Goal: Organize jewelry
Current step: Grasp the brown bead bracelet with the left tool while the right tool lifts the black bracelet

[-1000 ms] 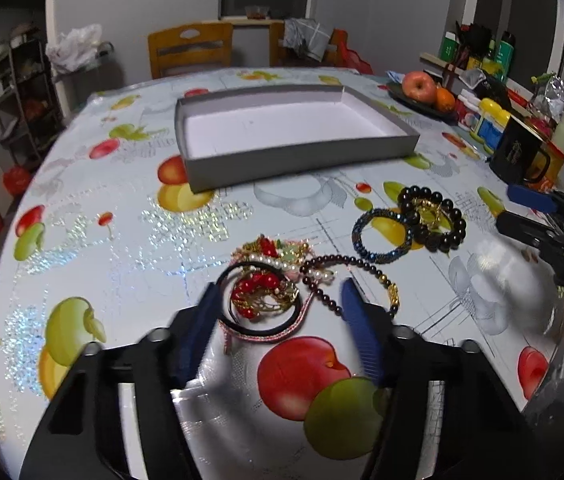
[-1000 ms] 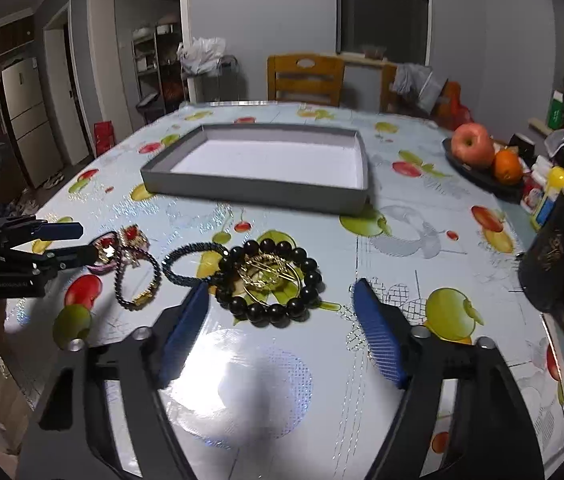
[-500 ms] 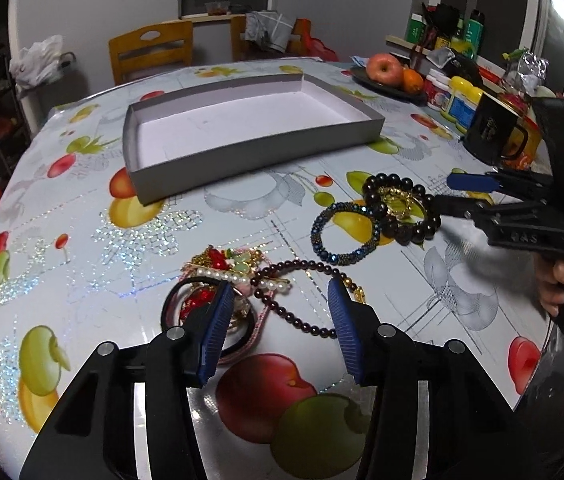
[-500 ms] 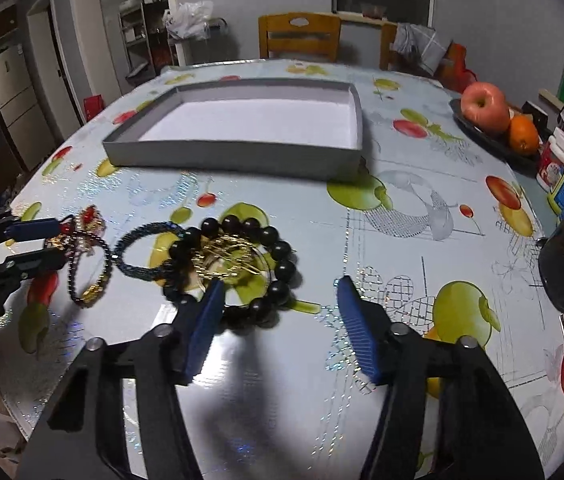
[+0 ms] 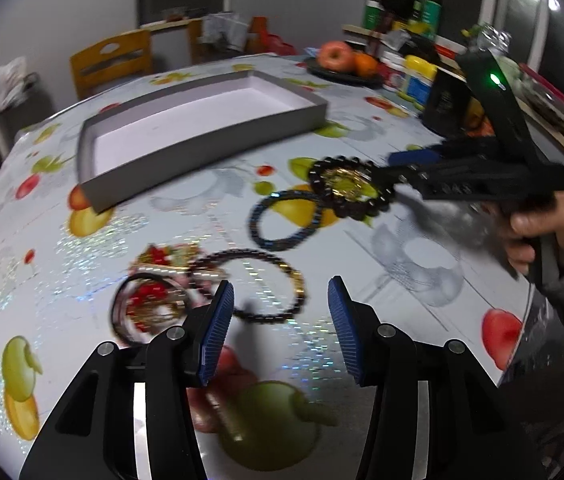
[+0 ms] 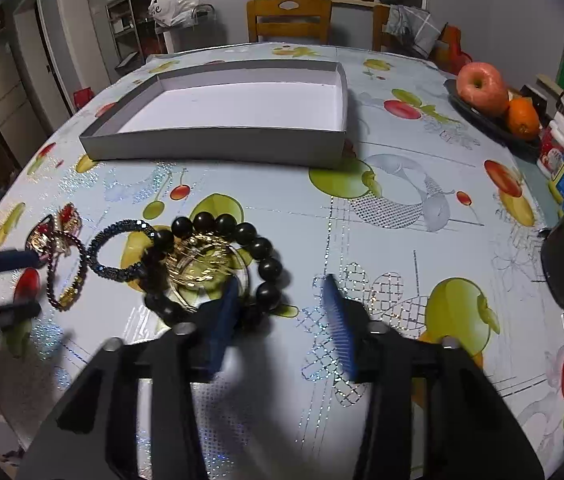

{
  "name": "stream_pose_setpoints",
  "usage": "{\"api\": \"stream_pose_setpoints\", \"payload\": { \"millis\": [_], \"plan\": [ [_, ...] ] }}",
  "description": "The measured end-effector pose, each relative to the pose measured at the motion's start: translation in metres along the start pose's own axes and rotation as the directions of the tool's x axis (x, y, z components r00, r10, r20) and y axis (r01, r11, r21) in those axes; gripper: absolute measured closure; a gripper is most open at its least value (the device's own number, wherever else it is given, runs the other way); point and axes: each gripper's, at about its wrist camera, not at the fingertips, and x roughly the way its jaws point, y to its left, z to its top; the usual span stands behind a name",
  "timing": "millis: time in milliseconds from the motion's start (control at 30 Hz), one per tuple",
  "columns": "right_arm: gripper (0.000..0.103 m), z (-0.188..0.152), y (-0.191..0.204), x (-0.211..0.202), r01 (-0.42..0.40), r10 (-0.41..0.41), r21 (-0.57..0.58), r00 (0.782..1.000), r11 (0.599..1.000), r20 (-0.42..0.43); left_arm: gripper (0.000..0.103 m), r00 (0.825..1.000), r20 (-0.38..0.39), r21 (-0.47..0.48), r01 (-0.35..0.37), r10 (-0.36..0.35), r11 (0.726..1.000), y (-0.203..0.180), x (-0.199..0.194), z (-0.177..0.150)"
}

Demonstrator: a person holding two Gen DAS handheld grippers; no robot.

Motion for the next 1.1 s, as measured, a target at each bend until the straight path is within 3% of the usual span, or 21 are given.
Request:
{"api": "stream_pose_setpoints", "payload": {
  "millis": [200, 300, 400, 467, 567, 767, 800, 867, 1100],
  "plan": [
    [0.076, -0.007, -0.012, -0.007, 0.029, -0.029, -0.001, 1.000, 1.000, -0.002, 0.052, 0.999, -0.035, 0.039, 0.005, -0.003, 0.999, -0.012, 0.013, 0.002],
    [0.076, -0.011, -0.021, -0.011, 0.031, -0.031, 0.028, 1.000, 0.999, 0.000, 0.057, 0.998, -0.062, 0.060, -0.011, 0.015, 0.998, -0.016, 0.022, 0.005],
    [0.076, -0.012, -0.025, -0.013, 0.018, -0.018, 0.050, 1.000, 0.999, 0.008, 0.066, 0.996, -0.073, 0.067, -0.055, 0.060, 0.996, -0.014, 0.030, 0.009],
    [0.076, -0.011, -0.025, -0.014, 0.014, -0.015, 0.049, 1.000, 0.999, 0.014, 0.083, 0.994, -0.080, 0.044, -0.068, 0.071, 0.997, -0.010, 0.031, 0.012],
    [0.076, -0.008, -0.024, -0.013, 0.013, -0.014, 0.041, 1.000, 0.999, 0.013, 0.096, 0.995, -0.071, 0.027, -0.064, 0.065, 0.998, -0.006, 0.030, 0.011],
    [0.077, -0.007, -0.025, -0.004, 0.019, -0.019, 0.031, 1.000, 0.999, -0.011, 0.096, 0.998, -0.050, 0.005, -0.037, 0.037, 0.999, -0.004, 0.025, 0.007],
    [0.086, -0.007, -0.025, -0.004, 0.009, -0.009, 0.030, 1.000, 1.000, -0.011, 0.096, 0.998, -0.048, 0.003, -0.033, 0.033, 0.999, -0.003, 0.024, 0.006],
    [0.089, -0.008, -0.025, -0.005, -0.010, 0.010, 0.036, 1.000, 0.999, -0.001, 0.096, 0.999, -0.030, -0.005, -0.029, 0.028, 1.000, -0.002, 0.020, 0.008],
    [0.089, 0.002, -0.019, -0.037, -0.061, 0.056, 0.043, 0.993, 0.997, 0.103, 0.096, 0.998, 0.057, -0.024, -0.029, 0.031, 0.999, 0.006, -0.012, 0.025]
  ]
}}
